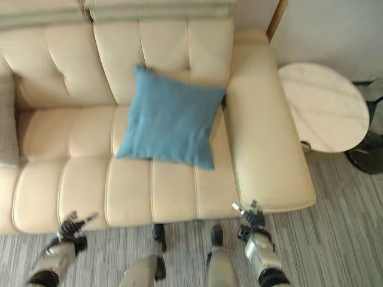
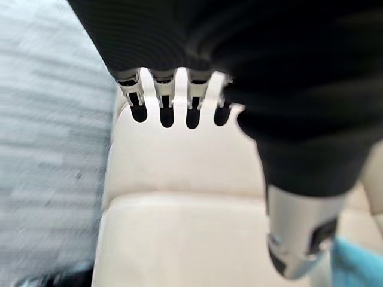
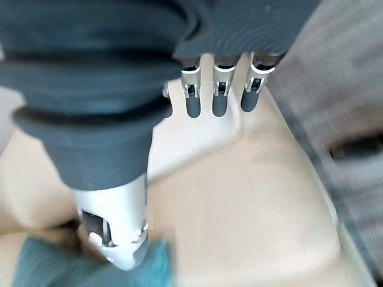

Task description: Pick up all the scattered cushions and arrange them neatly on the sofa.

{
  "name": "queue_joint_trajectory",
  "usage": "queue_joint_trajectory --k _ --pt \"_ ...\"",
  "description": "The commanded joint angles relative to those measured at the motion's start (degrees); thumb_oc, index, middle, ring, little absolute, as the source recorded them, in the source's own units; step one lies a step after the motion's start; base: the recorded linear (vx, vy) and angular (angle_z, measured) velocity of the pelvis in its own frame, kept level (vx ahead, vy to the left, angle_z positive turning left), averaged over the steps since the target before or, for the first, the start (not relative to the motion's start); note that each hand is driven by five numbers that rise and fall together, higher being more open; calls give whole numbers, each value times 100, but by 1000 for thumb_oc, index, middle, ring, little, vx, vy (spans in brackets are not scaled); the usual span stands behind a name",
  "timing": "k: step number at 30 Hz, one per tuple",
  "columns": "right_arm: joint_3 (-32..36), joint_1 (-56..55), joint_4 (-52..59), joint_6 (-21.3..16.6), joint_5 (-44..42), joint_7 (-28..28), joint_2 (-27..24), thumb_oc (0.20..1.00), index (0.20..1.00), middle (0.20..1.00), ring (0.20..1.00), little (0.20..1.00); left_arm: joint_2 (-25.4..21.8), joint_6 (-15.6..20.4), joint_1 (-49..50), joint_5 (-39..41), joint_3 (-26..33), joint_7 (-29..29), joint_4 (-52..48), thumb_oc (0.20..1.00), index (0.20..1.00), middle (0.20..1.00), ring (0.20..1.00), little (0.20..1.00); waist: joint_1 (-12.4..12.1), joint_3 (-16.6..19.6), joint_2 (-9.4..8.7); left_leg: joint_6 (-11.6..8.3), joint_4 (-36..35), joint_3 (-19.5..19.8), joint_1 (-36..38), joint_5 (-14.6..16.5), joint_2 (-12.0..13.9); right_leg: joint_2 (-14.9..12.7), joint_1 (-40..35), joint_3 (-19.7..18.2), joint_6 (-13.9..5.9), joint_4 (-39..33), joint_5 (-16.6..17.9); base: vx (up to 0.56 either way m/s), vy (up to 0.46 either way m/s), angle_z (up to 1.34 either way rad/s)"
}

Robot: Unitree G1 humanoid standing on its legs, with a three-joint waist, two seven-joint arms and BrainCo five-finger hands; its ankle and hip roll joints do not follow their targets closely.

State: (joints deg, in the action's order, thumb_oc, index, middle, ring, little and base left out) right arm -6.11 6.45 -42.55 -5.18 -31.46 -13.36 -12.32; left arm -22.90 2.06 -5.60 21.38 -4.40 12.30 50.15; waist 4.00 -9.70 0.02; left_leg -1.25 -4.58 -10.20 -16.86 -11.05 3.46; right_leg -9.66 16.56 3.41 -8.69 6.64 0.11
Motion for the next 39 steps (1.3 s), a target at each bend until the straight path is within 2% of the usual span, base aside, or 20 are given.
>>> queue_joint_trajectory --k 1,5,9,13,15,18,19,20,22,25,28,30,31,32,33,34,36,37,38,39 --pt "44 484 -100 -79 308 180 -187 1000 1000 1000 1000 1000 -88 257 -372 -105 103 -146 209 1000 1000 1000 1000 1000 114 -17 -147 -135 172 76 443 853 -62 162 -325 274 19 -718 323 53 126 1" --pt "-140 208 -637 204 948 408 -232 1000 1000 1000 1000 1000 241 198 -93 -177 5 -298 513 1000 1000 1000 1000 1000 127 216 -156 -110 45 48 884 905 -77 155 -703 273 -21 -789 299 20 119 -7" --pt "-177 -89 -1382 391 1200 724 -198 1000 1000 1000 1000 1000 407 60 53 -1068 -442 -560 989 1000 1000 1000 1000 1000 177 538 -223 -24 -42 -39 1419 1100 -188 112 -1174 219 -109 -865 270 13 164 -9" --pt "-74 -269 -1774 449 1178 788 -111 1000 1000 1000 1000 1000 445 13 150 -1371 -482 -519 1233 1000 1000 1000 1000 1000 206 518 -285 38 -42 -135 1583 1204 -254 59 -1230 183 -194 -822 284 -63 118 -12" --pt "-118 -223 -1797 454 1273 770 -128 1000 1000 1000 1000 1000 406 57 150 -1291 -494 -552 1038 1000 1000 1000 1000 1000 180 365 -301 71 -42 -230 1550 1175 -230 54 -1072 208 -234 -630 342 -191 38 -17" --pt "12 -275 -1737 416 1075 791 -171 1000 1000 1000 1000 1000 247 80 202 -1220 -493 -616 608 1000 1000 1000 1000 1000 137 126 -215 89 -42 -370 1455 1016 -88 153 -1008 365 -127 77 -22 -209 27 -67" --pt "12 -273 -1737 416 1075 791 -171 1000 1000 1000 1000 1000 246 79 201 -1220 -492 -616 608 1000 1000 1000 1000 1000 134 137 -214 89 -42 -373 1438 1007 -85 156 -993 362 -124 70 -11 -168 32 -46" --pt "76 -325 -1780 389 938 807 -151 1000 1000 1000 1000 1000 226 73 227 -1304 -566 -617 455 1000 1000 1000 1000 1000 105 130 -178 105 -42 -464 1415 986 -51 189 -1124 389 -42 378 -263 -160 9 -23" --pt "123 -343 -1898 390 862 813 -92 1000 1000 1000 1000 1000 271 40 307 -1444 -640 -597 323 1000 1000 1000 1000 1000 34 218 -158 121 -42 -595 1352 952 -18 201 -1322 478 10 524 -480 -173 -23 -4" --pt "156 -357 -1965 404 826 806 -29 1000 1000 1000 1000 1000 351 -21 386 -1495 -631 -573 492 1000 1000 1000 1000 1000 -75 377 -217 112 -26 -775 1208 832 -33 232 -1721 433 -41 417 -543 -189 -101 9" --pt "18 -290 -1965 415 853 762 21 1000 1000 1000 1000 1000 438 -44 426 -1408 -527 -536 707 1000 1000 1000 1000 1000 -244 456 -250 -23 81 -1123 904 510 114 343 -2193 430 74 -476 -746 -257 -187 -61" --pt "-62 -288 -1973 416 881 758 2 1000 1000 1000 1000 1000 455 -40 432 -1348 -493 -544 799 1000 1000 1000 1000 1000 -238 412 -197 -126 128 -1110 854 309 233 552 -2243 307 223 -703 -808 -159 -187 -71" --pt "-62 -288 -1973 416 881 758 2 1000 1000 1000 1000 1000 456 -39 431 -1348 -493 -544 800 1000 1000 1000 1000 1000 -237 410 -196 -127 127 -1109 857 308 235 554 -2247 308 224 -705 -806 -208 -195 -62" --pt "-111 -278 -1956 419 884 771 -33 1000 1000 1000 1000 1000 506 -42 433 -1257 -460 -551 807 1000 1000 1000 1000 1000 -231 324 -110 -219 176 -1078 784 163 354 722 -2231 290 332 -797 -807 -139 -113 -42" --pt "-112 -279 -1956 419 883 771 -33 1000 1000 1000 1000 1000 506 -42 434 -1257 -459 -551 806 1000 1000 1000 1000 1000 -217 308 -116 -219 174 -1068 804 168 342 713 -2256 302 329 -797 -819 -466 -305 -14" --pt "-242 -229 -1934 408 930 758 -117 1000 1000 1000 1000 1000 607 -36 403 -902 -363 -578 766 1000 1000 1000 1000 1000 -227 47 10 -434 299 -794 589 -113 513 872 -2182 380 491 -756 -863 -416 -221 10" --pt "-275 -205 -1947 411 960 750 -138 1000 1000 1000 1000 1000 650 -35 363 -769 -335 -585 809 1000 1000 1000 1000 1000 -236 18 14 -453 365 -604 538 -42 496 872 -2076 399 520 -703 -839 -320 -143 24" --pt "-303 -221 -1986 447 1008 777 -133 1000 1000 1000 1000 1000 716 -36 355 -608 -283 -611 904 1000 1000 1000 1000 1000 -190 18 -81 -364 643 -352 600 247 400 758 -1982 476 501 -652 -751 -178 -50 16" --pt "-324 -216 -1975 453 1015 786 -143 1000 1000 1000 1000 1000 733 -45 354 -565 -272 -627 938 1000 1000 1000 1000 1000 -162 43 -132 -321 843 -311 645 424 380 690 -1937 501 487 -656 -684 -177 -50 11" --pt "-324 -214 -1975 453 1015 786 -144 1000 1000 1000 1000 1000 734 -45 353 -565 -272 -627 939 1000 1000 1000 1000 1000 -160 58 -125 -321 847 -307 621 419 387 697 -1917 503 490 -658 -675 -107 -25 16"
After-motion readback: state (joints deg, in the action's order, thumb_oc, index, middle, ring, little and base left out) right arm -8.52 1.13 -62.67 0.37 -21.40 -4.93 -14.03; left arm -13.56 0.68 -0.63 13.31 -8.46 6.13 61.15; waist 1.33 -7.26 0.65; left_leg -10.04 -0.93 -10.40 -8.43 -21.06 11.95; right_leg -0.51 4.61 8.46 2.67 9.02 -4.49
